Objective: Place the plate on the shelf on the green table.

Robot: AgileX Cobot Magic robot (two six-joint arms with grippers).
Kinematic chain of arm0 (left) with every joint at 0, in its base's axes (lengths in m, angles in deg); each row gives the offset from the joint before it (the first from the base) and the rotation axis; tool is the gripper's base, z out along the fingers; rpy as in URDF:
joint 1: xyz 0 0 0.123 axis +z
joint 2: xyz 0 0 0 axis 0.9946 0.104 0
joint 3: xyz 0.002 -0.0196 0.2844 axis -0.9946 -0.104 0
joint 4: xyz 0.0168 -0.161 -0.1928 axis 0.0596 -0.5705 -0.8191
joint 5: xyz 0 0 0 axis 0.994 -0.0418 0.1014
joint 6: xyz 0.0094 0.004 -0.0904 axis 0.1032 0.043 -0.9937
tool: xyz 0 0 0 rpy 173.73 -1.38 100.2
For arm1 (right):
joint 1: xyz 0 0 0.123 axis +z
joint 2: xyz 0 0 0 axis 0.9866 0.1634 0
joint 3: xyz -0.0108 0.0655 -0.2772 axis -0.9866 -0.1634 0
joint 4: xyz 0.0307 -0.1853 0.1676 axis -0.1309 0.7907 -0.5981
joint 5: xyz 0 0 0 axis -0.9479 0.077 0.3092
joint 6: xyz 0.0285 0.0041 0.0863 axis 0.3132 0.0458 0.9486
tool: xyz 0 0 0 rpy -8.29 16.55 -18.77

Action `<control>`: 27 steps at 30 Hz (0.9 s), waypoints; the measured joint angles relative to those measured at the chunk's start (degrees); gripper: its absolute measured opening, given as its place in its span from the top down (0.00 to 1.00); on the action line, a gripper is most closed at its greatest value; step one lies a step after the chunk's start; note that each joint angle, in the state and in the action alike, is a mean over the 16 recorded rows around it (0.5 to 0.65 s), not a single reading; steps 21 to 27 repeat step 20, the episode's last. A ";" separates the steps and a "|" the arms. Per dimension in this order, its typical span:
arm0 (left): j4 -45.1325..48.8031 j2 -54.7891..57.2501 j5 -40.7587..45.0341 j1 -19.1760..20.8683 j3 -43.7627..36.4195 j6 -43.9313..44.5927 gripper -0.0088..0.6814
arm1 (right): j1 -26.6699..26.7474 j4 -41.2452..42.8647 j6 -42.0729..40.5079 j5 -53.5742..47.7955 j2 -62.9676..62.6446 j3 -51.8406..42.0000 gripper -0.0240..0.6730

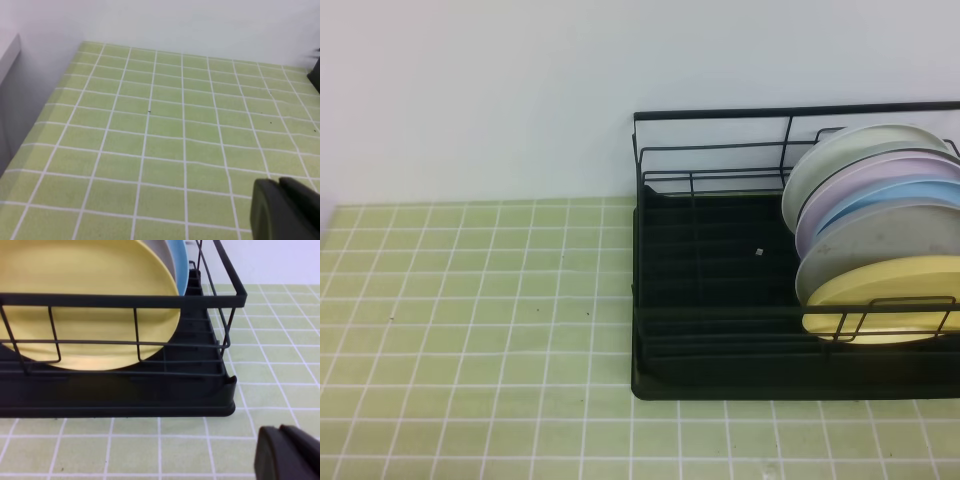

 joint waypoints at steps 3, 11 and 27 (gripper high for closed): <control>0.00 0.00 0.00 0.00 0.00 0.02 0.99 | 0.00 -0.08 0.00 0.00 0.00 0.16 0.97; 0.00 0.00 0.00 0.00 0.00 0.07 0.99 | 0.01 -0.04 -0.05 0.18 0.09 0.08 0.97; 0.00 0.00 0.00 0.00 0.00 0.09 0.99 | 0.01 0.05 -0.08 0.32 0.16 -0.11 0.97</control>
